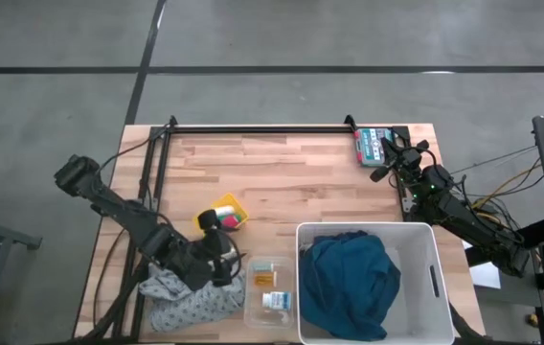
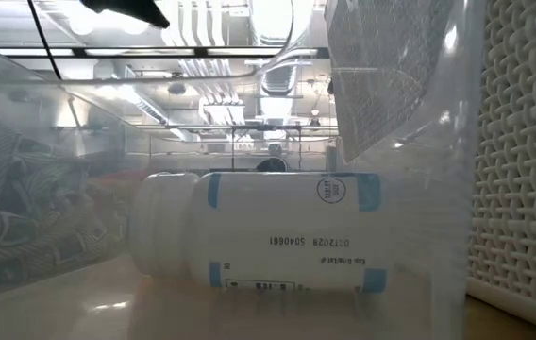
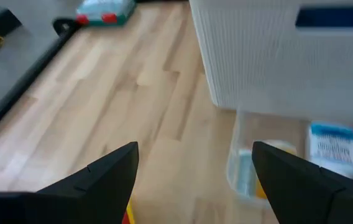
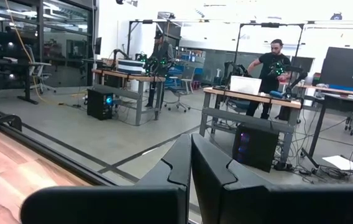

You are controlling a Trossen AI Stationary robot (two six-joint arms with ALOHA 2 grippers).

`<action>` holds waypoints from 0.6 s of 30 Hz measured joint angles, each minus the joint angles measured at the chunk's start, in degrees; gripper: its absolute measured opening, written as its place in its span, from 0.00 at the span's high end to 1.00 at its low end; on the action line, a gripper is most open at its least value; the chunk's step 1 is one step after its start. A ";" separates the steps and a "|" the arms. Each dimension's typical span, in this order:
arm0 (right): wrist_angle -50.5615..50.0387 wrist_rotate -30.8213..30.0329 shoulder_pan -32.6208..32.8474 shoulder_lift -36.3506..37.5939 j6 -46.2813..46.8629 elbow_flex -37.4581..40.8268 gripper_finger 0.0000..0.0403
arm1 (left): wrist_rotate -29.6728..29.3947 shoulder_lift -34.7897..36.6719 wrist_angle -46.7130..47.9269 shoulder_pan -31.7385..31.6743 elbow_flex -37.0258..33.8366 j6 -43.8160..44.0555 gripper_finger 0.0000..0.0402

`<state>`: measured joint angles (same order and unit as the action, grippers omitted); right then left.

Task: Pick & Place Medicine items
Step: Put the light blue patient gown into the white laundry bin

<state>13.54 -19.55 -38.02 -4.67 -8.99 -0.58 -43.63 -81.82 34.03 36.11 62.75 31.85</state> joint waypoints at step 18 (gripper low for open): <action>0.00 0.00 -0.01 0.00 -0.01 0.00 0.98 | 12.55 -0.04 7.52 2.96 -1.27 4.23 0.21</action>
<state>13.54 -19.55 -38.03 -4.67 -9.01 -0.58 -31.09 -81.87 41.54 39.06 61.47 36.08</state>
